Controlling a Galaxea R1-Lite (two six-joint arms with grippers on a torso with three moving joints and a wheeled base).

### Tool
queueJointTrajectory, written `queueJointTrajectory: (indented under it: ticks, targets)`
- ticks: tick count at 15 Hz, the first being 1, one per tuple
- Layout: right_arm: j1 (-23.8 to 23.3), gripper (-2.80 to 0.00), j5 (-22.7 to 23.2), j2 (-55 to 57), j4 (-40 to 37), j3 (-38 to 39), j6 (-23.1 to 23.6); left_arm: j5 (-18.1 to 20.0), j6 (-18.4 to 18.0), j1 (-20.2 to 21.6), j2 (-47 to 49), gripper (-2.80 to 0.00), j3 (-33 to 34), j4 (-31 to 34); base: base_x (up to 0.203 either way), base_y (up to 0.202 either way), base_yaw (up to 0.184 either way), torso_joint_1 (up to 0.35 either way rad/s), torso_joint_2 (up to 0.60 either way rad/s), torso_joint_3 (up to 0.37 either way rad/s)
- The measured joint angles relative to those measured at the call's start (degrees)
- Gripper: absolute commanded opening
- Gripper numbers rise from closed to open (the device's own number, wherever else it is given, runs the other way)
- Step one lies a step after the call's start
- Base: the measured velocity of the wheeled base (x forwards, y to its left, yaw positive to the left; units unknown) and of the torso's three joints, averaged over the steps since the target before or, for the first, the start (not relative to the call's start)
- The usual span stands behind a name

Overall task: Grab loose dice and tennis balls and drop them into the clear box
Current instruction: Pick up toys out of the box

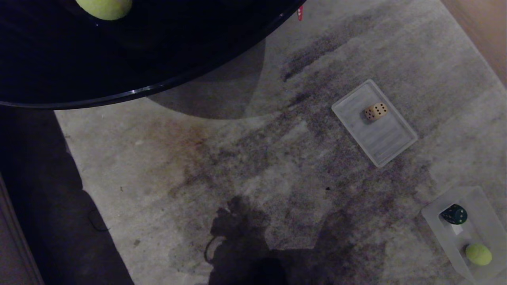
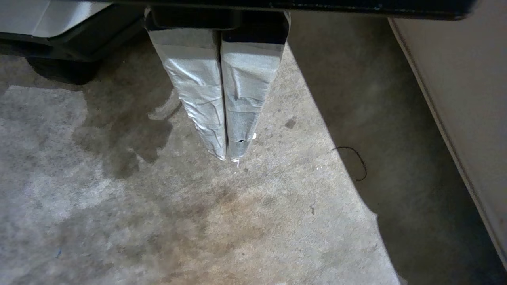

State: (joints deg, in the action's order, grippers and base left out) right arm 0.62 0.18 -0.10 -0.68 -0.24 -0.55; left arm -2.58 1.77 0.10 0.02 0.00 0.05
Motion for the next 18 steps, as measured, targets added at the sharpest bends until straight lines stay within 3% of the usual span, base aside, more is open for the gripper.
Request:
queueJointTrajectory:
  ticks: [13, 18]
  targets:
    - [0.0, -2.8, 0.0, 0.0, 0.0, 0.0, 0.0, 0.0, 0.2, 0.0, 0.0, -2.8, 0.0, 0.0, 0.175, -0.001, 0.0, 0.003, 0.0, 0.004]
    - [-0.1, -2.8, 0.0, 0.0, 0.0, 0.0, 0.0, 0.0, 0.3, -0.1, 0.0, -2.8, 0.0, 0.1, 0.0, 0.0, 0.0, 0.0, 0.0, 0.0]
